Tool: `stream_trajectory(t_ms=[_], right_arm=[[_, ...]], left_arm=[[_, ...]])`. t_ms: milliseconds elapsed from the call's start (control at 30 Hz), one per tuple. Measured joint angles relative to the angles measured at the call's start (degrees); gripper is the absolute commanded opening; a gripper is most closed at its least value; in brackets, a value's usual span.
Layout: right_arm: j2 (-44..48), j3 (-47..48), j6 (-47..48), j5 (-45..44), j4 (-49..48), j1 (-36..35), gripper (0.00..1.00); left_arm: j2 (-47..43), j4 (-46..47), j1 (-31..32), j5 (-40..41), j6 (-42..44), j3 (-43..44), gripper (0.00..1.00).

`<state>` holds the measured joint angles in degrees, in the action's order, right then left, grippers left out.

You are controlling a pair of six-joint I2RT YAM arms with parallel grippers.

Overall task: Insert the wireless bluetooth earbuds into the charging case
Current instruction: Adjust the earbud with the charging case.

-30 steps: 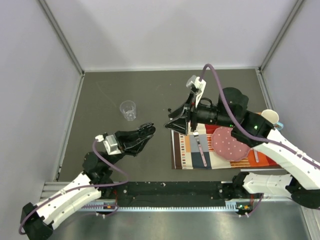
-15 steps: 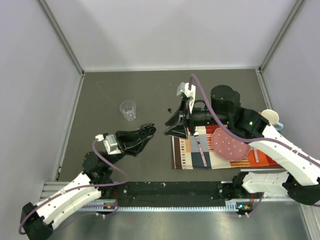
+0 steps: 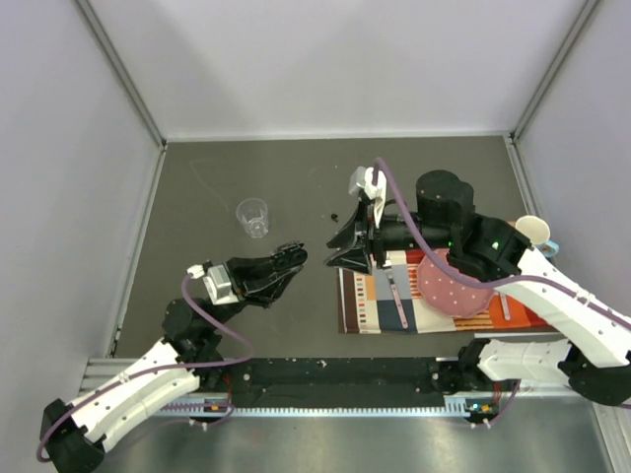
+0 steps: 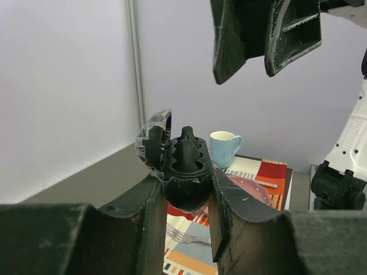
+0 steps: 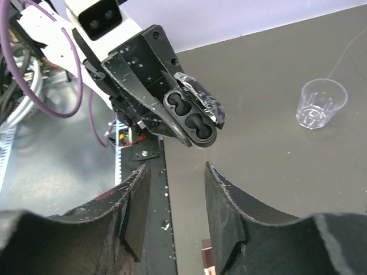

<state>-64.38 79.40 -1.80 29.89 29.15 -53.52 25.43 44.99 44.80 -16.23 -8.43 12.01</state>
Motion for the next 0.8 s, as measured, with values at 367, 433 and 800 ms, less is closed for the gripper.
stream_trajectory(t_ms=[367,433,800], right_arm=[[-0.15,0.17,0.42,-0.87,0.00,-4.94,0.29],[-0.59,0.20,0.59,-1.40,0.04,-5.11,0.28],[-4.59,0.72,3.43,-2.67,0.13,-7.21,0.26]], left_arm=[[0.20,0.02,0.00,0.02,0.44,0.00,0.00],[0.17,0.02,0.00,0.02,0.59,0.00,0.00],[0.20,0.00,0.00,-0.37,0.85,0.00,0.00]])
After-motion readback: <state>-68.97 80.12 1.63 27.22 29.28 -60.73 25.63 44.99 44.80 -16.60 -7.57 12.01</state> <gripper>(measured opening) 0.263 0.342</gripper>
